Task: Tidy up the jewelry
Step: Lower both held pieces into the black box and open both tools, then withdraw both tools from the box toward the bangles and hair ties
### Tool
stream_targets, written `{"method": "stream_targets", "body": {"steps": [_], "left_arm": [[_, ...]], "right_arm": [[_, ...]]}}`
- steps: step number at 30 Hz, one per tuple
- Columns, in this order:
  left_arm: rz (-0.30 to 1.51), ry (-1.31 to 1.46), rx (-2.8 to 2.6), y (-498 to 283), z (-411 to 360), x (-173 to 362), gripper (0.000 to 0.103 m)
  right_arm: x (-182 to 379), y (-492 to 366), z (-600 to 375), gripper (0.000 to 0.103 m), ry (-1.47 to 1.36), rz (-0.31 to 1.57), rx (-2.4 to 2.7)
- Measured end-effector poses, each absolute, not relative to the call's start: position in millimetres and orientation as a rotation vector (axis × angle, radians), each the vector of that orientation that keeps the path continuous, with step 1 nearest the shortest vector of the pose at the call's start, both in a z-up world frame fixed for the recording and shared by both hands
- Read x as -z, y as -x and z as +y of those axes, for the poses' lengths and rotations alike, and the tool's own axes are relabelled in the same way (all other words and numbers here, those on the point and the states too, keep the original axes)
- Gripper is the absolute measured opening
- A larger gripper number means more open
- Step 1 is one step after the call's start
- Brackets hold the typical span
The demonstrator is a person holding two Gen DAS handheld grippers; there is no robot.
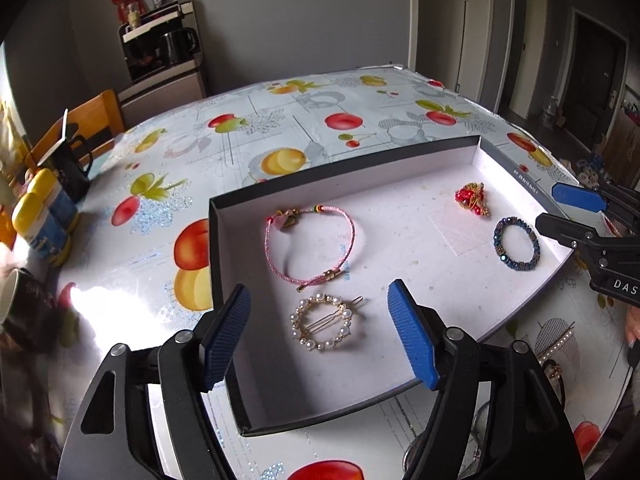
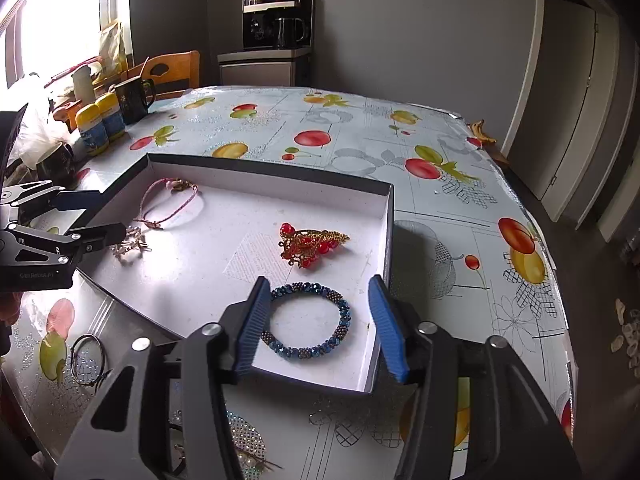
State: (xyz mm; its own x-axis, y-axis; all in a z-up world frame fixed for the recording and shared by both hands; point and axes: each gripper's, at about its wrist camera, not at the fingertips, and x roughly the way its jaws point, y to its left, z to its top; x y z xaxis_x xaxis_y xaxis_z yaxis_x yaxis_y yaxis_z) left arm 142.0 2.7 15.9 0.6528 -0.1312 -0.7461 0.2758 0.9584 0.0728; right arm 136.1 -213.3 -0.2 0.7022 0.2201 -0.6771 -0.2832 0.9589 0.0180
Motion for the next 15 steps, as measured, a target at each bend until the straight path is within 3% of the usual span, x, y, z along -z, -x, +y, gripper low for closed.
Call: {"method": "stream_targets", "body": {"steps": [1,2,3,6,15], "left_arm": [[0.818,-0.18,0.234,-138.8,3.6,-19.2,0.079],[0.805,-0.17,0.236,-134.7,4.6,-22.5,0.081],[0.792,-0.16,0.241,-130.4,5.7,-25.5,0.083],[0.754,-0.137,0.253,-114.8,7.9,-32.7,0.089],[0.707,-0.107,0.25,-80.4,13.2,-38.5,0.092]], "right_arm": [[-3.0,-131.9,-215.6,0.077,0.081,0.724,-0.277],[-6.1,-126.9,-218.3,0.095,0.072,0.706,-0.267],[-9.0,-121.1,-221.8,0.098,0.059,0.684,-0.26],[-13.3,-109.2,-230.7,0.097,0.034,0.664,-0.239],[-16.7,-83.5,-243.5,0.097,0.028,0.64,-0.204]]}}
